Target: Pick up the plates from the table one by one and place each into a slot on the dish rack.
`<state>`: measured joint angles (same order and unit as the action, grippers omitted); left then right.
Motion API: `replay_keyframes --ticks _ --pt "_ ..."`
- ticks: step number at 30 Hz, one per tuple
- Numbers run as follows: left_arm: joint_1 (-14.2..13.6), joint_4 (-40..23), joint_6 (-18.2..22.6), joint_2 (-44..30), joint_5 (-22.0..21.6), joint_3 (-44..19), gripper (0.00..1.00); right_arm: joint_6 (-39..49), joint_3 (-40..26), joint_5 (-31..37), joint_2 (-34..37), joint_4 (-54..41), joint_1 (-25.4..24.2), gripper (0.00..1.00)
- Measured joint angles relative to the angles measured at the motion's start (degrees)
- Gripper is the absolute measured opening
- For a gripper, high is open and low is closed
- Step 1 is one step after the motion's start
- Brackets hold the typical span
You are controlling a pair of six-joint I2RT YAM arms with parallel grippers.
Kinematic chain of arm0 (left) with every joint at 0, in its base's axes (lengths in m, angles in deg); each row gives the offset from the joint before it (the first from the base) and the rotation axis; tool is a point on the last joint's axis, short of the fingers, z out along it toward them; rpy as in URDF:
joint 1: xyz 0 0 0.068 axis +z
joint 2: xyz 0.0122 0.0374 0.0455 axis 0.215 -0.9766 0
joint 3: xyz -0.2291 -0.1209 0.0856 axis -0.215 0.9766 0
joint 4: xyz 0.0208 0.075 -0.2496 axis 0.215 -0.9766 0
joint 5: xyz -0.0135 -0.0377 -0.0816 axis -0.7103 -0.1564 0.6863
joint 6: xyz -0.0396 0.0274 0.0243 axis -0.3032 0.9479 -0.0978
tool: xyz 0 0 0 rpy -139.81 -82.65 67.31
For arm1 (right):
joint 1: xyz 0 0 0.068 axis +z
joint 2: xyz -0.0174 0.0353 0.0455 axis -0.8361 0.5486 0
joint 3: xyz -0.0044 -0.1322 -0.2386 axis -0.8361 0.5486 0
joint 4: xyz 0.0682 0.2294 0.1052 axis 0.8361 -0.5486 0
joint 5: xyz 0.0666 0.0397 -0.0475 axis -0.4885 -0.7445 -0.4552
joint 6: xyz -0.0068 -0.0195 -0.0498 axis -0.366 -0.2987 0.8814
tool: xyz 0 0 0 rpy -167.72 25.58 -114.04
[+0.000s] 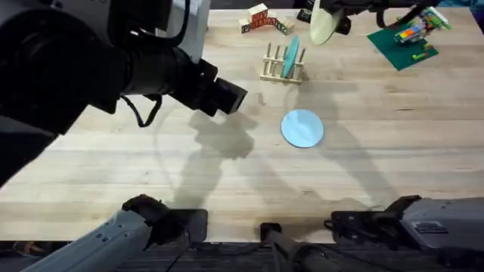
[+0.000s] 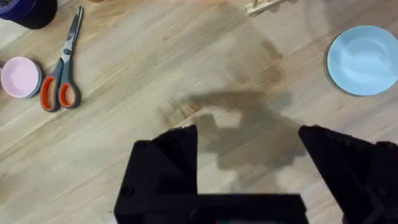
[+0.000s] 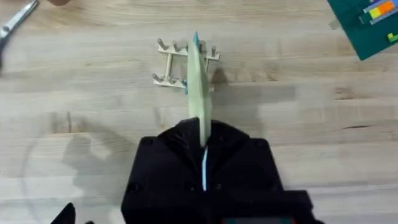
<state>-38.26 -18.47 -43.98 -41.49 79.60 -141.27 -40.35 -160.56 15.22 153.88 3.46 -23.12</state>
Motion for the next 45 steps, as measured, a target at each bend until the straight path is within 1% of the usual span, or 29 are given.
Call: replay_keyframes --ticks 5,10,13,20,28,39,45 --pt "0.0 0.0 -0.2 0.0 0.0 0.0 0.994 -2.7 0.0 0.4 0.0 0.4 0.0 0.031" --pt "0.0 0.0 -0.3 0.0 -0.1 0.0 0.995 -5.2 -0.1 0.8 0.7 5.1 0.4 0.031" --pt "0.0 0.0 -0.3 0.0 -0.1 0.0 0.995 -5.8 -0.1 0.8 1.9 5.8 0.7 0.031" --pt "0.0 0.0 -0.3 0.0 -0.1 0.0 0.994 -6.3 -0.2 0.8 6.7 7.3 0.8 0.031" --pt "0.0 0.0 -0.4 0.0 -0.1 0.0 0.993 -6.3 -2.7 -0.8 12.4 7.5 0.8 0.031" --pt "0.0 0.0 -0.4 0.0 -0.1 0.0 0.995 -6.4 -3.0 -1.0 18.4 9.2 0.6 0.031" --pt "0.0 0.0 -0.4 0.0 -0.1 0.0 0.995 -6.4 -3.0 -1.2 21.3 12.1 0.3 0.031"
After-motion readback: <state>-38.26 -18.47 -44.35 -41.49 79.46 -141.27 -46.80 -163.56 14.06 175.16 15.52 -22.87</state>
